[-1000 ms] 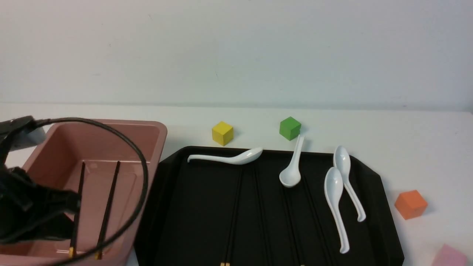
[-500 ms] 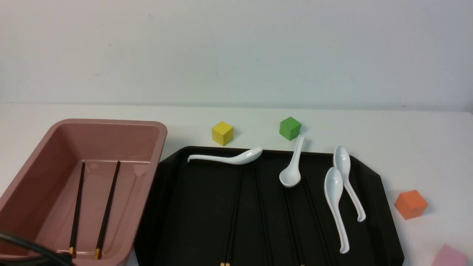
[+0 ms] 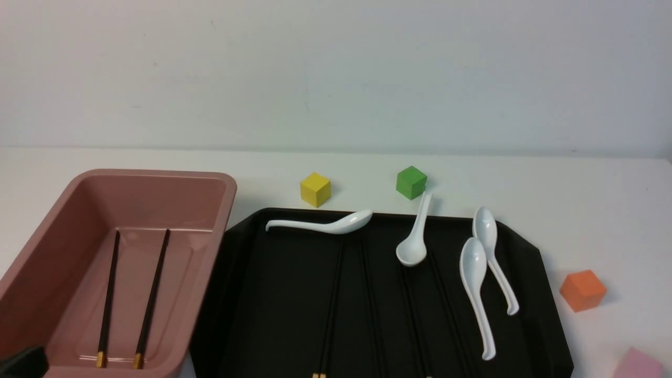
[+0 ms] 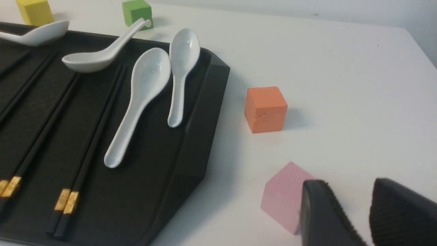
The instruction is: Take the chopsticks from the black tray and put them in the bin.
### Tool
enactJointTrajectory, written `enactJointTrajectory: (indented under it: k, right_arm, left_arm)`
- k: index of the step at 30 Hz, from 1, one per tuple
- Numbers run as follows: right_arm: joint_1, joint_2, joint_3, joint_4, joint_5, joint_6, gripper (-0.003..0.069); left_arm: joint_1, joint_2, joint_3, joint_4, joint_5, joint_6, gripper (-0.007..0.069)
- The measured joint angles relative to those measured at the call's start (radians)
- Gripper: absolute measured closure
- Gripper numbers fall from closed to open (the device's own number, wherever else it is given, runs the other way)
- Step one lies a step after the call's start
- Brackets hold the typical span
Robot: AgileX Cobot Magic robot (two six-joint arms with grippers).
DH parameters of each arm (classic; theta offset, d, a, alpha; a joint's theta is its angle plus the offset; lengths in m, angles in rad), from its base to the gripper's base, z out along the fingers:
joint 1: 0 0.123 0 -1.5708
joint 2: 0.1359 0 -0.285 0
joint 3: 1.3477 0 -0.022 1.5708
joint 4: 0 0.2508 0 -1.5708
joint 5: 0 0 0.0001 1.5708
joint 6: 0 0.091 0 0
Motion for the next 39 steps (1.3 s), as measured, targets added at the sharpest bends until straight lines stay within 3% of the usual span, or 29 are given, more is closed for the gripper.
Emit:
enactJointTrajectory:
  k: [5,11,39]
  right_arm:
    - [0.000,0.000,0.000,0.000,0.000,0.000,0.0419]
    - [0.000,0.000,0.000,0.000,0.000,0.000,0.0419]
    - [0.000,0.000,0.000,0.000,0.000,-0.004,0.0419]
  left_arm:
    - [0.000,-0.197,0.182,0.266,-0.083,-0.301,0.0637]
    - [0.000,-0.256,0.219,0.362,-0.049,-0.459,0.0637]
    - [0.000,-0.257,0.224,0.376,-0.030,-0.482,0.0627]
